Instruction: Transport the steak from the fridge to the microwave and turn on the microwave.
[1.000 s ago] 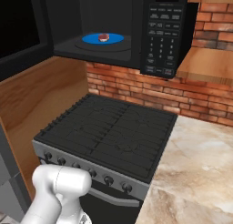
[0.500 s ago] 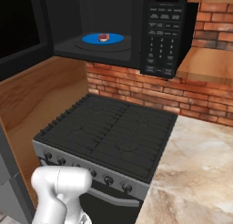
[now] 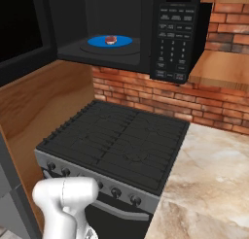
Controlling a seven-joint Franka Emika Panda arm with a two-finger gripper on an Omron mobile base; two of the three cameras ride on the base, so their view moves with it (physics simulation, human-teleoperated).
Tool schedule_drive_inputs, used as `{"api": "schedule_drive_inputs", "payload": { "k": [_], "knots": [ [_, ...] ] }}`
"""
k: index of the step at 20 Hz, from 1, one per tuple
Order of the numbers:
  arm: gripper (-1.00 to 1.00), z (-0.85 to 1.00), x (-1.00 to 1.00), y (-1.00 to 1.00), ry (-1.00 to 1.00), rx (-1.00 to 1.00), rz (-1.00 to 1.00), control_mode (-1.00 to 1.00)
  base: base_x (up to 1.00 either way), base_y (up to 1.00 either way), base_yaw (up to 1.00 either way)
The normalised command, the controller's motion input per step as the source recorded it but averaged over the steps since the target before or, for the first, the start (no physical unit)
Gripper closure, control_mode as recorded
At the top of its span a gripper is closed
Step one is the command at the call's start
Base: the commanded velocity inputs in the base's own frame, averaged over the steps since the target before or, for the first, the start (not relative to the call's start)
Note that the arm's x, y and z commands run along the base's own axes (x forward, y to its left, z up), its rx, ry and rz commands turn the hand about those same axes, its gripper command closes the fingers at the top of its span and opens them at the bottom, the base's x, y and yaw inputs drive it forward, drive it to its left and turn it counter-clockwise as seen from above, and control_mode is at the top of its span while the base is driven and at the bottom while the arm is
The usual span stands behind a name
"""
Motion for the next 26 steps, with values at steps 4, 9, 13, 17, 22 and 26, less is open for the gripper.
{"api": "schedule_drive_inputs", "payload": {
  "k": [4, 9, 13, 17, 22, 26],
  "knots": [
    [-1.0, -0.1, 0.17, -0.14, -0.15, 0.23, -0.06, -1.0, 0.0, 0.0, 0.0],
    [-1.0, -0.24, 0.19, 0.01, -0.08, 0.2, -0.07, -1.0, 0.0, 0.0, 0.0],
    [-1.0, -0.21, 0.25, 0.34, -0.02, 0.16, -0.02, -1.0, 0.0, 0.0, 0.0],
    [-1.0, -0.02, 0.34, 0.25, 0.0, 0.22, 0.01, -1.0, 0.0, 0.0, 0.0],
    [-1.0, 0.0, 0.2, 0.13, 0.0, 0.23, 0.07, -1.0, 0.0, 0.0, 0.0],
    [-1.0, -0.1, 0.15, 0.31, 0.0, 0.13, 0.08, -1.0, 0.0, 0.0, 0.0]
  ]
}}
